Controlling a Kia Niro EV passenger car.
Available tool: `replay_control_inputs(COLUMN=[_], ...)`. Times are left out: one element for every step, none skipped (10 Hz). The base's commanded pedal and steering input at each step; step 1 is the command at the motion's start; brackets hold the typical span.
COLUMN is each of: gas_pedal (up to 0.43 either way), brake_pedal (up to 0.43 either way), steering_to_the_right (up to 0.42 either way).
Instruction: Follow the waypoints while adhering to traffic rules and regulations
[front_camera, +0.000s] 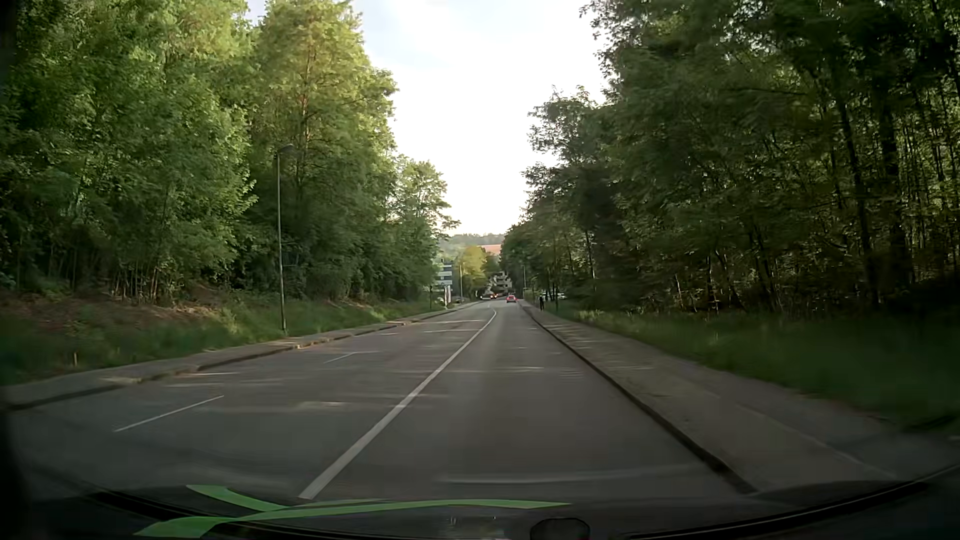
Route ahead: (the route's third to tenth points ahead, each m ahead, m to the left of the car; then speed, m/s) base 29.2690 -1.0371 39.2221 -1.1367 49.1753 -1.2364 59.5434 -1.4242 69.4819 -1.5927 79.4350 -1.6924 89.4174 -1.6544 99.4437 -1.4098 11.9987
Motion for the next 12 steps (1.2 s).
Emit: replay_control_inputs(gas_pedal=[0.0, 0.0, 0.0, 0.0, 0.0, 0.0, 0.0, 0.0, 0.0, 0.0, 0.0, 0.0], brake_pedal=[0.098, 0.098, 0.098, 0.098, 0.098, 0.098, 0.098, 0.098, 0.098, 0.098, 0.098, 0.079], steering_to_the_right=[-0.003, -0.003, -0.004, -0.004, -0.004, -0.004, -0.004, -0.004, -0.004, -0.004, -0.004, -0.004])
